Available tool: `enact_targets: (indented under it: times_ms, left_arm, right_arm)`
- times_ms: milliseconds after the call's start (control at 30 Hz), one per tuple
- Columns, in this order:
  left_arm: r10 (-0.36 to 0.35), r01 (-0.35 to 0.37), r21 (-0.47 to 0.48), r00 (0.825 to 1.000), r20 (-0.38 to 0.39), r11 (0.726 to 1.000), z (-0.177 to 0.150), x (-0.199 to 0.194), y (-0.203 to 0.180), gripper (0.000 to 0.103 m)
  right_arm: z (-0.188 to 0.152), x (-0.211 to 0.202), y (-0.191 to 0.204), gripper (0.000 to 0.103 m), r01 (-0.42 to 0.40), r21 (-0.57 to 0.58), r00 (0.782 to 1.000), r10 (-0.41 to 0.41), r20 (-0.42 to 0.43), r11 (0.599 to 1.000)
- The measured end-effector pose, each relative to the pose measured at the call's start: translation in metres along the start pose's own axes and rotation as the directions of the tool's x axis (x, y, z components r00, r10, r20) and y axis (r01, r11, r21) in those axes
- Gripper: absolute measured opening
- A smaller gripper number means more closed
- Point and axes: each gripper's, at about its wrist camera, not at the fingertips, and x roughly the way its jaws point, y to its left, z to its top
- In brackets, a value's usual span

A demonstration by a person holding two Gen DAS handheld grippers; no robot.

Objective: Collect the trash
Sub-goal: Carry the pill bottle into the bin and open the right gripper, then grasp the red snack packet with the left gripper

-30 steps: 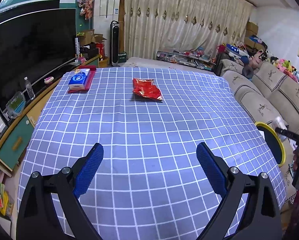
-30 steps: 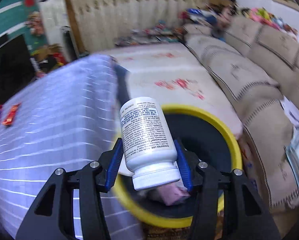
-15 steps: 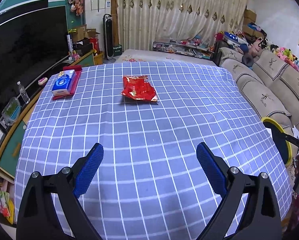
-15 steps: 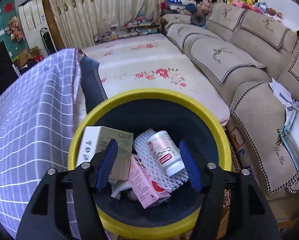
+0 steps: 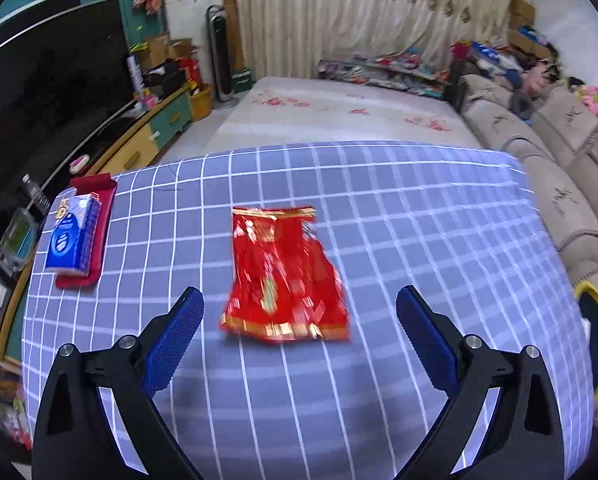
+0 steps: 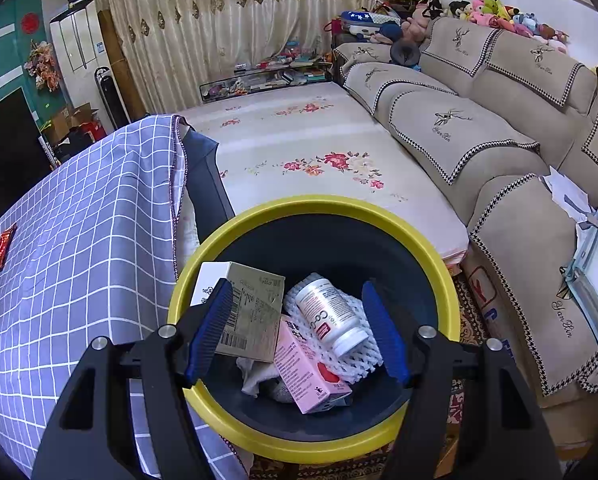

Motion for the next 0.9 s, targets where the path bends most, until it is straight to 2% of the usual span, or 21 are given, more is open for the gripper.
enact_targets:
  times_ms: [200,333,367,500,567,667,700,733,800,900]
  left_arm:
    - [0.07,-0.07,-0.011,0.996,-0.051,0.997,0.015,0.04,-0.004,0.096]
    - [0.087,-0.088,-0.014,0.993,-0.08,0.996,0.021,0.057,-0.004,0.094]
    - [0.09,-0.092,-0.02,0.992,-0.094,0.996,0.022,0.061,-0.002,0.091]
    - [0.062,-0.065,-0.03,0.993,-0.1,0.997,0.027,0.061,0.001,0.057]
    - [0.054,-0.057,-0.025,0.994,-0.099,0.998,0.026,0.057,0.001,0.05]
    - [0.046,-0.046,-0.001,0.996,-0.077,0.999,0.023,0.049,-0.002,0.034]
    - [0.046,-0.045,0.01,0.997,-0.065,0.999,0.021,0.043,-0.003,0.025]
    - [0.044,-0.044,0.015,0.997,-0.059,0.999,0.016,0.038,-0.005,0.011]
    - [0.006,-0.005,0.019,0.998,-0.062,1.0,0.011,0.029,-0.008,0.011]
    - [-0.015,0.017,0.048,0.999,-0.039,0.999,-0.002,0.009,-0.02,0.011]
  right_arm:
    - [0.003,-0.001,-0.003,0.064,-0.001,-0.004,1.0,0.001,0.002,1.0]
    - [0.003,-0.001,-0.001,0.064,-0.009,-0.008,1.0,0.009,0.004,1.0]
    - [0.003,-0.001,-0.001,0.064,-0.012,-0.009,1.0,0.012,0.004,1.0]
    - [0.002,-0.003,0.001,0.064,-0.03,-0.01,1.0,0.03,0.006,1.0]
    - [0.002,-0.004,0.002,0.064,-0.038,-0.011,0.999,0.038,0.007,0.999]
    - [0.001,-0.006,0.003,0.064,-0.049,-0.01,0.999,0.049,0.012,0.999]
    - [0.001,-0.008,0.003,0.064,-0.05,-0.01,0.999,0.051,0.014,0.999]
    - [0.001,-0.01,0.004,0.064,-0.051,-0.011,0.999,0.051,0.018,0.999]
    - [0.001,-0.013,0.003,0.064,-0.054,-0.01,0.998,0.054,0.023,0.998]
    - [0.001,-0.02,0.0,0.064,-0.055,-0.006,0.998,0.055,0.033,0.998]
